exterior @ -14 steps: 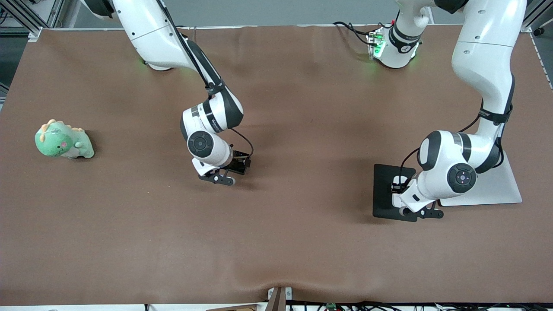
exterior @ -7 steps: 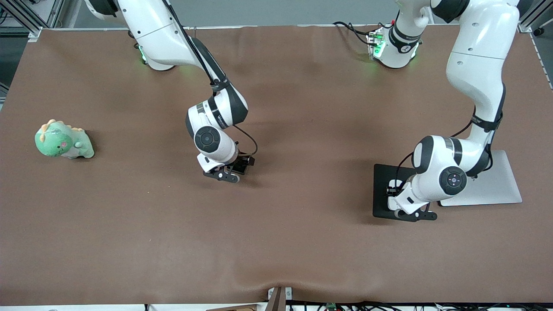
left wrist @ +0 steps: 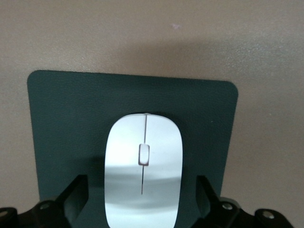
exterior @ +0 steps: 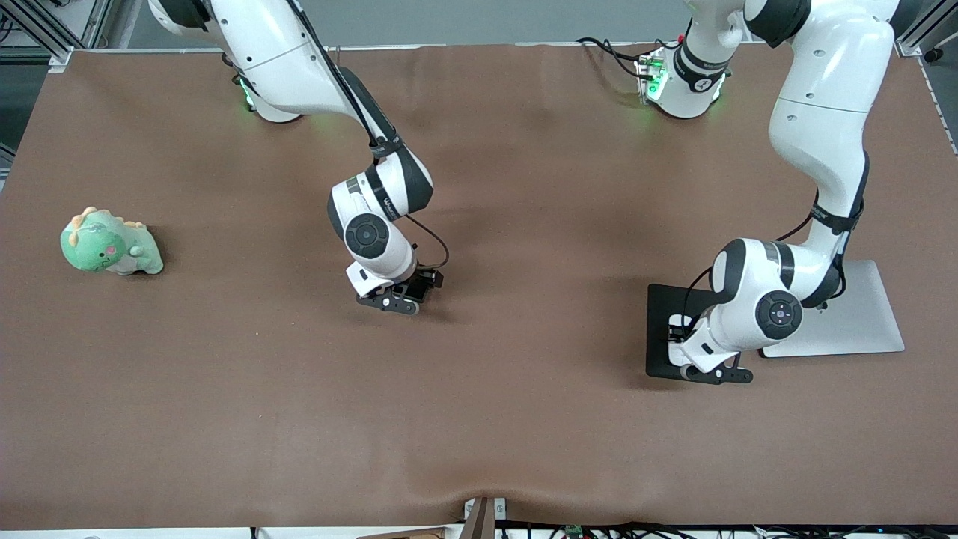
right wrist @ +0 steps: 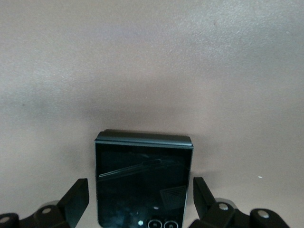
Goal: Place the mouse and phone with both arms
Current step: 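Open the left gripper on the mouse pad while the right lifts the phone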
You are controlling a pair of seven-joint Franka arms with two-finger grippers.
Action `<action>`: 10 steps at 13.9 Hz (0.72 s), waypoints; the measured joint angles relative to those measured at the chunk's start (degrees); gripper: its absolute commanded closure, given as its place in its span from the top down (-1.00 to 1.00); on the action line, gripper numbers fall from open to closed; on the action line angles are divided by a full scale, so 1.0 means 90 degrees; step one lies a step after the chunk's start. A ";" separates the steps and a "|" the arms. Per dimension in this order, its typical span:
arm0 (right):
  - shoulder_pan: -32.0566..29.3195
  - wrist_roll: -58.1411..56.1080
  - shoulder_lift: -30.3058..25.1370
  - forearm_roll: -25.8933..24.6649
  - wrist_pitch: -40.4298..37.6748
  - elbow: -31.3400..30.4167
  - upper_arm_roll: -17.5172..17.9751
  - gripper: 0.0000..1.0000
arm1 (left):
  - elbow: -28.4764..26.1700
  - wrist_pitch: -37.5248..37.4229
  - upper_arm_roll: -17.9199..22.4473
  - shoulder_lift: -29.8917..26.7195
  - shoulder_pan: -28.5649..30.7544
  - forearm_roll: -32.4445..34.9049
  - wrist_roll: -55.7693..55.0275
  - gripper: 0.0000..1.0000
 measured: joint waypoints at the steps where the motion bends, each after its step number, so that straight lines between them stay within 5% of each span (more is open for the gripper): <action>1: 0.0000 0.0015 0.0016 -0.0026 0.0003 0.0000 -0.0006 -1.00 | 0.0018 0.0000 0.0000 -0.0013 0.0002 0.0000 0.0000 1.00; 10: -0.0068 -0.0091 -0.0038 -0.0058 -0.0593 0.0263 -0.0450 -1.00 | 0.0116 -0.1065 0.0016 -0.1390 0.0300 0.0000 0.0003 1.00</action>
